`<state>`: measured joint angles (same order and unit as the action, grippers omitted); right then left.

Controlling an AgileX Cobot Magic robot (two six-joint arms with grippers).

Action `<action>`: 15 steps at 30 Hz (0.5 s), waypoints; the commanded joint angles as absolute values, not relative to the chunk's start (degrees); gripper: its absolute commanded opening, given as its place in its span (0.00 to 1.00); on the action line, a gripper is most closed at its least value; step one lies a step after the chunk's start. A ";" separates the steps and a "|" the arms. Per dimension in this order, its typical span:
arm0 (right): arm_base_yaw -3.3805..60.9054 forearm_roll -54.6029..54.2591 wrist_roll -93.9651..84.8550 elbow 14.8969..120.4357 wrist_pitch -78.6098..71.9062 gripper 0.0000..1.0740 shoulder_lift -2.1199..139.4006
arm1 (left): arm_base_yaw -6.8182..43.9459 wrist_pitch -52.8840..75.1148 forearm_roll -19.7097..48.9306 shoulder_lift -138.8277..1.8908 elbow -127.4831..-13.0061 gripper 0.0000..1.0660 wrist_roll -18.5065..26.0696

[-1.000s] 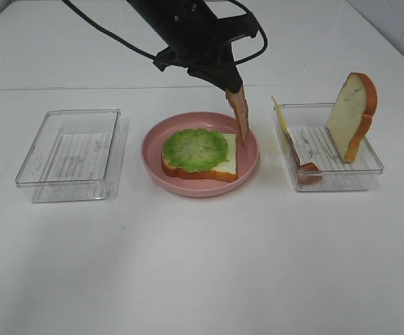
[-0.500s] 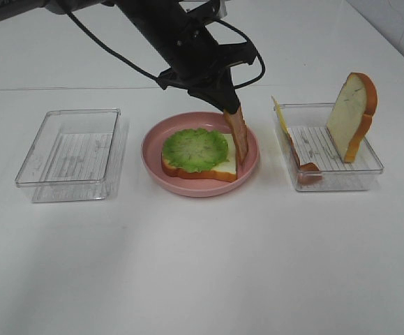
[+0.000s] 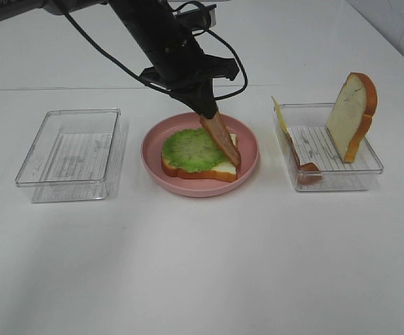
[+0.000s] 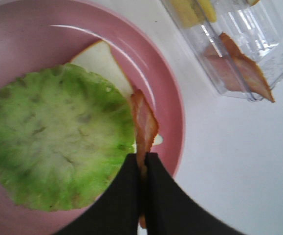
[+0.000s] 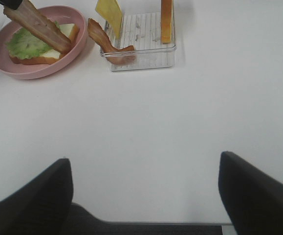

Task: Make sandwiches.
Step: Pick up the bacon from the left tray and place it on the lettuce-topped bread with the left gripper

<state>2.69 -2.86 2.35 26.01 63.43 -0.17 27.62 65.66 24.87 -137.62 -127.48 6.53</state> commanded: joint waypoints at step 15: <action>2.64 -2.75 1.89 25.78 62.97 0.73 -1.43 | 26.47 65.43 19.54 -138.20 -127.77 0.00 6.82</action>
